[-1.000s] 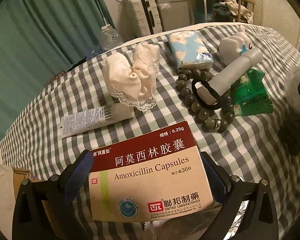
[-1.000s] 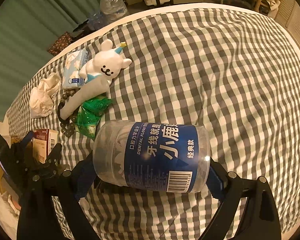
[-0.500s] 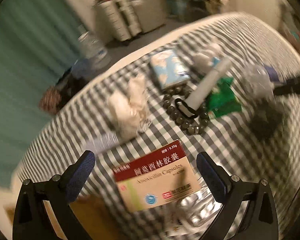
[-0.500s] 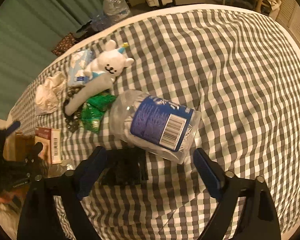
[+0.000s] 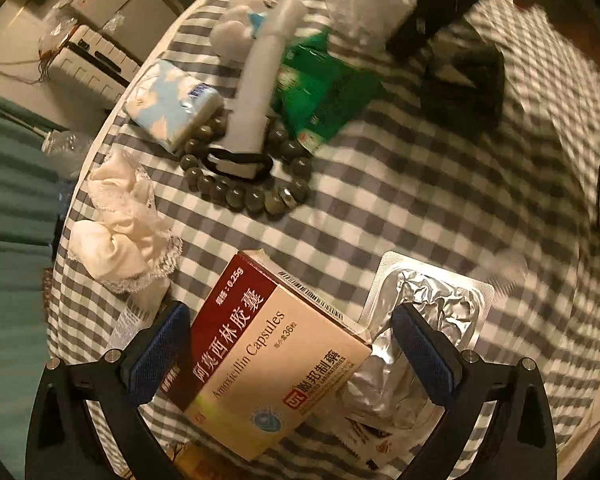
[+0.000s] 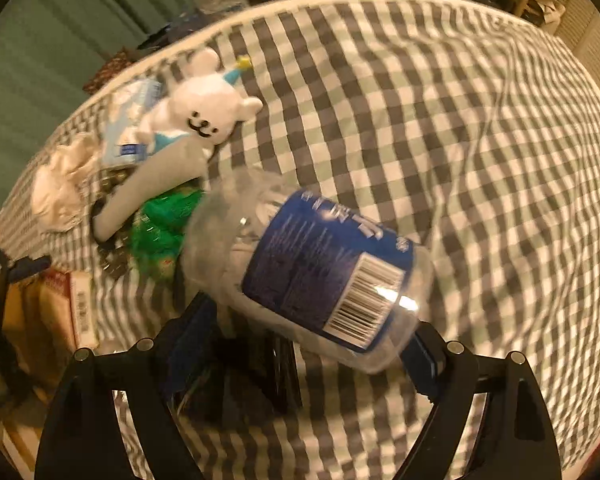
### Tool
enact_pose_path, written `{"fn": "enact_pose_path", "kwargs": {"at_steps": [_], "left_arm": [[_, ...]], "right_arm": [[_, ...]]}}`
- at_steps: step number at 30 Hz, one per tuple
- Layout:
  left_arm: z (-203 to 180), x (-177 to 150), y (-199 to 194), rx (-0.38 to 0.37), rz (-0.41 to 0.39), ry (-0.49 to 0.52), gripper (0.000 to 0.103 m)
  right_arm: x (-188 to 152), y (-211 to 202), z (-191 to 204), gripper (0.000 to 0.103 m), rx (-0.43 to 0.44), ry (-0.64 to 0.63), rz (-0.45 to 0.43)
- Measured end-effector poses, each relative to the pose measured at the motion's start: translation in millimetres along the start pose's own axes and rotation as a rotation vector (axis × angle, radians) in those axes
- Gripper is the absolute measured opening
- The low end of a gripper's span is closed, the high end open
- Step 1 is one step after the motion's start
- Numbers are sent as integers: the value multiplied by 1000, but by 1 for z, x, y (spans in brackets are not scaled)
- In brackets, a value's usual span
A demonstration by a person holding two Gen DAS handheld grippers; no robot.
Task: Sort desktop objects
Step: 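Carry the Amoxicillin box and floss jar to the cardboard box and release them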
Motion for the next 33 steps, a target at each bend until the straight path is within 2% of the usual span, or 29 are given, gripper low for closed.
{"fn": "enact_pose_path", "kwargs": {"at_steps": [2,3,4,5,6,10,11,13,15,17,20,22,25,28,29,31,33], "left_arm": [[3,-1,0,-9,1,-18,99],[3,-1,-1,-6,-2,-8,93],[2,0,-4,-3,-6,6,90],[1,0,-7,-4,-5,16,88],[-1,-2,-9,-8,12,26,88],[-20,-6,-19,-44,45,128,87],[-24,-6,-21,-49,41,148,87],[-26,-5,-23,-50,31,165,87],[-24,-6,-19,-56,48,157,87],[-21,-5,-12,-50,54,158,90],[-15,1,-3,-72,44,140,92],[-10,4,1,-79,38,110,92],[-4,7,6,-78,57,80,91],[4,6,6,-49,75,81,89],[6,4,6,-33,78,74,88],[-1,5,4,-1,77,59,86],[-1,3,1,34,84,68,84]], "right_arm": [[1,7,-2,80,-7,30,-5],[3,8,-4,72,-26,32,-22],[5,7,-5,69,-32,23,-34],[6,5,-4,64,-28,9,-43],[6,3,-4,63,-25,-1,-46],[3,-9,-2,64,56,-58,-28],[5,-16,-3,65,68,-78,-52],[15,-37,-4,76,78,-149,-130],[25,-54,-3,78,93,-212,-194],[34,-61,-1,79,85,-254,-210],[37,-61,7,79,110,-336,-181],[36,-44,25,79,107,-390,-174],[19,-22,34,80,90,-500,-97],[8,-8,40,80,48,-570,-102],[5,-3,37,74,1,-587,-79],[-5,14,23,62,-90,-558,10],[-4,12,18,62,-46,-482,-6]]}}
Point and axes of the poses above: each gripper's, at about its wrist camera, not at the fingertips, and y roughly the way its jaws point, z to its left, x to its top, the point moved 8 cm from there along y, roughly the way its jaws point, and after that the axes turned 14 degrees about -z, right-handed, at the moved point
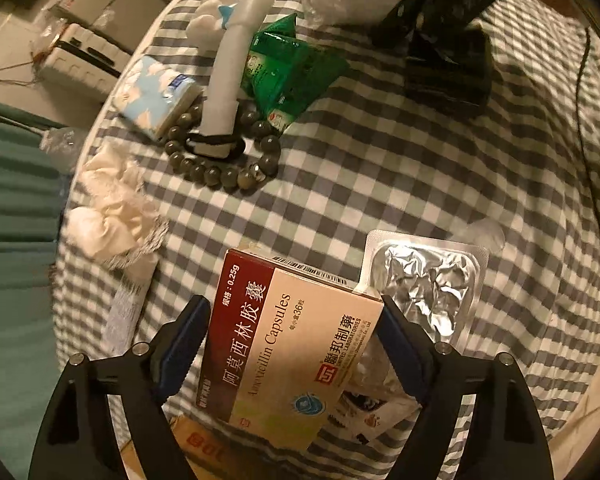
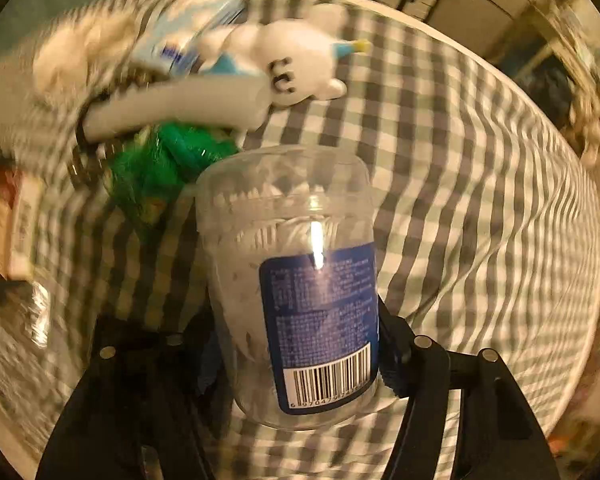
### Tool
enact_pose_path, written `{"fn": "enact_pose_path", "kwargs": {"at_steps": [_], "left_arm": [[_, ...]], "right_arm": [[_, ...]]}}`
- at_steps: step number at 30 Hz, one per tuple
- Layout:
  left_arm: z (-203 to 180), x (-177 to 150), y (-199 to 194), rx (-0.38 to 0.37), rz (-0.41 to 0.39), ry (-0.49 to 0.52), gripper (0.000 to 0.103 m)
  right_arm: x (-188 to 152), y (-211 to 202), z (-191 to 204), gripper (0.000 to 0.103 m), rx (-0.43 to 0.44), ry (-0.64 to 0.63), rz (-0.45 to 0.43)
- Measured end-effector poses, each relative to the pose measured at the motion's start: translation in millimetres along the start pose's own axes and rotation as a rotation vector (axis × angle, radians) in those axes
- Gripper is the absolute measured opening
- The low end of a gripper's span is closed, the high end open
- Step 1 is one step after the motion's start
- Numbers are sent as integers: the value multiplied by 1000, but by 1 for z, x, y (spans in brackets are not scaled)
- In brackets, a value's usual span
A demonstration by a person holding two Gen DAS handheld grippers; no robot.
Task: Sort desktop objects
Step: 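Carry the Amoxicillin box and floss jar to the cardboard box and release them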
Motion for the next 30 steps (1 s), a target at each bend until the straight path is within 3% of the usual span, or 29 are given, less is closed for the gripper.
{"fn": "enact_pose_path", "kwargs": {"at_steps": [5,10,17,22,26,30], "left_arm": [[-17,-8,-15,93,62,-46,83],[-19,-1,-43,212,64,-103,82],[-15,13,-137,280,-109,-282,81],[-2,19,-217,333,-256,-354,81],[3,8,-274,388,-334,-397,81],[14,-23,-320,454,-371,-452,81]], "right_arm": [[-8,-23,-13,61,33,115,-43],[-21,-61,-21,61,7,94,-59],[-21,-145,-29,61,-27,109,-128],[-6,-222,-6,61,-34,96,-224],[9,-282,25,61,13,94,-305],[31,-332,82,61,63,37,-387]]}}
Point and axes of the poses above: each gripper's, at about its wrist camera, not at the fingertips, and y roughly the way its jaws point, z to its left, x to its top, the point moved 8 cm from there along y, roughly the way its jaws point, and after that the axes turned 14 degrees about -z, right-handed, at the moved point
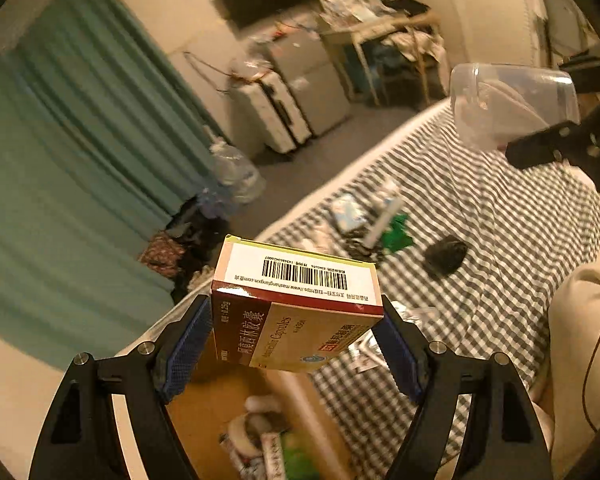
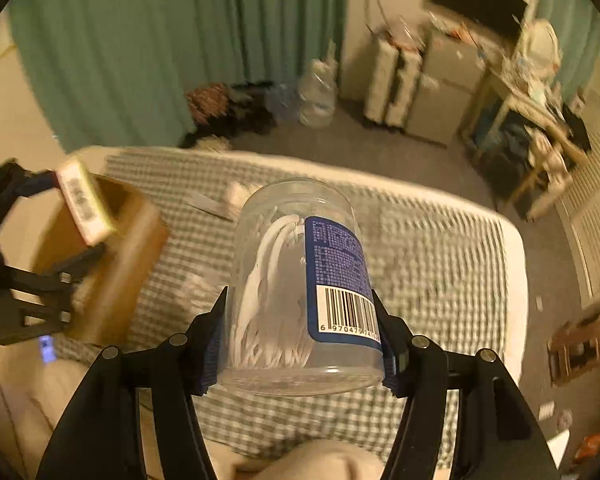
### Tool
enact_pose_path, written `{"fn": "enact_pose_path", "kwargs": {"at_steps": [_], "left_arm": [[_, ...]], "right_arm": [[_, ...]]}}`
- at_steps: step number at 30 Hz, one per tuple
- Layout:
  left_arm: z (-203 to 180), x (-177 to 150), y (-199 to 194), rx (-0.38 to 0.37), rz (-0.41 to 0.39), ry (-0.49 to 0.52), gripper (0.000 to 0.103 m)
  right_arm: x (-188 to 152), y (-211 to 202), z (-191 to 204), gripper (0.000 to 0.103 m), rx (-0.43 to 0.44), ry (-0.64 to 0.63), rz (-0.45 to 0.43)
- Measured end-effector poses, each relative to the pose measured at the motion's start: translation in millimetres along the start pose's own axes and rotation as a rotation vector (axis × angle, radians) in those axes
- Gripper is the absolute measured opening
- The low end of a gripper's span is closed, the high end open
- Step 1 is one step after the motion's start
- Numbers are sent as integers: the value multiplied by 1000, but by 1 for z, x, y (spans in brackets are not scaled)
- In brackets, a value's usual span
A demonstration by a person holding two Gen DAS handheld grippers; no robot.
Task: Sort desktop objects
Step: 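Carry the Amoxicillin box and floss jar to the cardboard box and release them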
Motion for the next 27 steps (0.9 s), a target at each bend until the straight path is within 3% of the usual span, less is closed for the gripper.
{"fn": "enact_pose_path", "kwargs": {"at_steps": [5,9,16,19,23,27], "left_arm": [[55,-26,-37,55,-33,-71,81],[102,-68,-56,83,-40,-179,80],[144,-172,-31,55,38,-385,77],[147,-208,-19,34,74,-436,77],[143,-241,-8,13,137,-456,84],[141,-248,-10,12,101,-457,91]], "right_arm": [[29,-5,86,61,122,3,-32],[39,11,161,61,219,-32,-15],[18,108,267,61,308,-15,106],[1,152,292,61,327,-7,174],[-12,195,302,63,317,103,237],[-2,198,302,72,291,151,170]]}}
Point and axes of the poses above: each gripper's, at about its wrist camera, not at the fingertips, and y roughly the way its jaws point, z to its left, x to its top, the point moved 8 cm from there along y, roughly the way its jaws point, and after that the axes turned 14 degrees about -z, right-handed, at the moved point
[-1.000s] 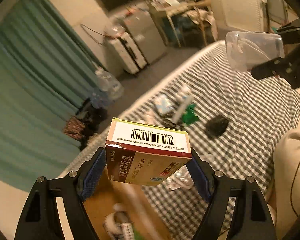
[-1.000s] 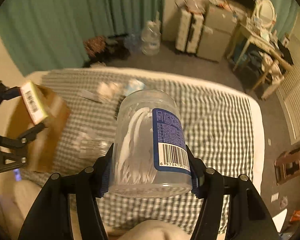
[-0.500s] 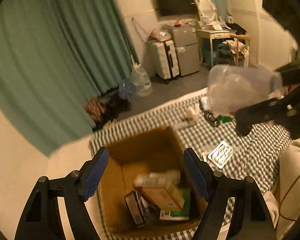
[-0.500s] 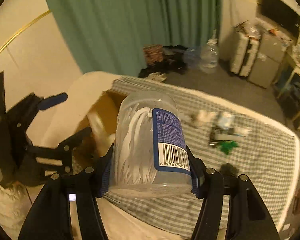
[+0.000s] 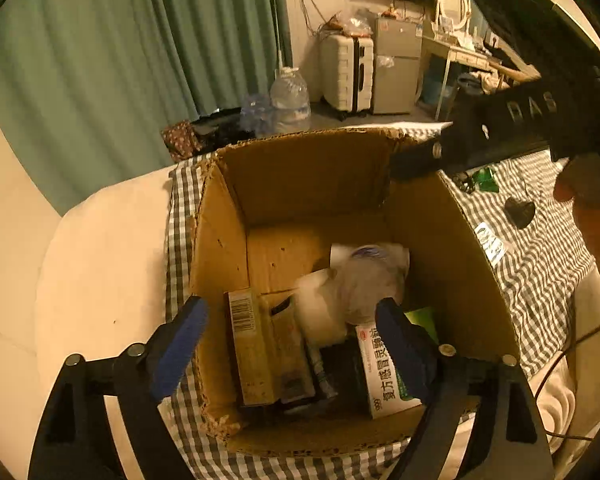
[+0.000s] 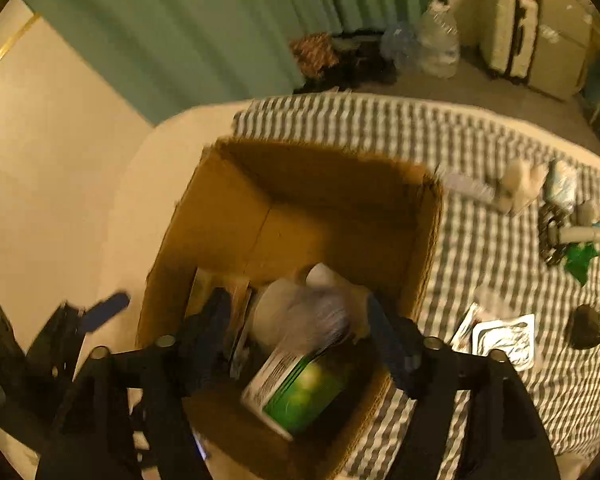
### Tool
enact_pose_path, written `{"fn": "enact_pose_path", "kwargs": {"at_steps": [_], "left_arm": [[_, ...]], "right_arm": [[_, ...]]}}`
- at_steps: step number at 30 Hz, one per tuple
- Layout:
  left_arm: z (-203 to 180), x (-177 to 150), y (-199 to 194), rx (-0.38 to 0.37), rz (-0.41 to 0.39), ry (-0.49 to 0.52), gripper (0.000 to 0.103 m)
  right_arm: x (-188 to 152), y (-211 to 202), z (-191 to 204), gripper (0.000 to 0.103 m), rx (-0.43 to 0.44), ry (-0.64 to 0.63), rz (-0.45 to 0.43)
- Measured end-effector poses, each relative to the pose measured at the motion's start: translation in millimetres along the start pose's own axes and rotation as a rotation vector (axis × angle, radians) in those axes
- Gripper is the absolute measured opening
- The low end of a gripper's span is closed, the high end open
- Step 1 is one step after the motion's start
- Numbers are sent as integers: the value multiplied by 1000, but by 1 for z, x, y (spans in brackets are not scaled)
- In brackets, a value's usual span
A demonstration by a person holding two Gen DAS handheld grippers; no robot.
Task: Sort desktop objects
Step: 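Carry the Amoxicillin box and floss jar to the cardboard box and release them, then grasp the black cup with the right tool while the left tool grasps the foil tray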
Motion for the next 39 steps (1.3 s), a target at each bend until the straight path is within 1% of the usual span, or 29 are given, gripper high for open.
{"fn": "enact_pose_path", "kwargs": {"at_steps": [3,5,6,7,8,9,10,11,13,14,16,17,18,19,20,21,22,23,24,26,27,29,30,31,32,34,35,37,39], "left_arm": [[-1,3,-7,6,-19,-44,94],[-5,13,-19,10,-57,-67,95],[-9,21,-26,13,-89,-78,100],[-13,30,-33,19,-119,-80,102],[-23,42,-46,33,-166,-79,103],[-30,48,-53,36,-191,-80,103],[-41,56,-61,34,-224,-85,103],[-57,65,-71,31,-257,-93,103],[-78,76,-76,38,-293,-109,103],[-92,81,-76,48,-301,-108,103],[-130,85,-70,52,-313,-91,103],[-150,84,-64,42,-309,-81,103],[-176,77,-53,26,-293,-75,103],[-194,71,-45,9,-277,-71,103],[-212,63,-34,-12,-259,-71,103],[-232,52,-19,-36,-229,-75,103],[-250,39,-1,-54,-186,-87,103],[-263,29,12,-60,-149,-95,103],[-276,14,32,-52,-93,-108,103],[-284,-2,59,-16,-32,-147,103],[-285,-11,73,4,-6,-187,103],[-285,-21,93,15,39,-239,103],[-284,-26,105,26,80,-269,103],[-283,-28,112,31,103,-294,103],[-285,-30,116,37,111,-318,103],[-282,-31,126,77,103,-350,103],[-281,-30,131,94,92,-343,103],[-286,-30,144,105,89,-312,103],[-290,-33,158,111,106,-280,103]], "right_arm": [[11,-22,-8,72,-35,-14,-89],[20,-51,-20,72,-59,-13,-181],[25,-67,-26,73,-66,-12,-223],[30,-90,-34,76,-72,-9,-295],[34,-118,-44,79,-79,-6,-382],[37,-144,-53,89,-85,-10,-459],[38,-171,-65,101,-92,-14,-546],[37,-196,-74,103,-92,-25,-615],[30,-233,-94,103,-87,-70,-679],[23,-245,-106,103,-99,-86,-677],[4,-257,-142,103,-138,-86,-628],[-5,-258,-163,103,-169,-73,-596],[-14,-258,-185,103,-216,-52,-573],[-25,-258,-213,103,-261,-18,-556],[-34,-256,-235,103,-276,14,-544],[-45,-250,-261,103,-283,62,-520],[-52,-244,-277,103,-279,96,-496],[-63,-233,-297,103,-275,148,-462],[-67,-227,-310,103,-275,178,-446],[-80,-207,-336,103,-274,266,-419],[-85,-196,-344,103,-267,296,-412],[-95,-165,-354,103,-281,301,-382],[-98,-155,-355,103,-287,294,-378],[-99,-139,-359,103,-303,281,-373],[-109,-132,-360,103,-309,281,-374],[-115,-110,-369,103,-311,308,-367],[-116,-101,-372,103,-310,314,-353],[-110,-91,-376,103,-303,298,-340],[-106,-80,-381,103,-330,262,-316]]}}
Point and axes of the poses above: each gripper's, at about its wrist camera, not at the fingertips, and y roughly the way its jaws point, z to its left, x to its top, the point moved 8 cm from there along y, roughly the way its jaws point, and after that the axes turned 14 degrees about -z, right-handed, at the moved point
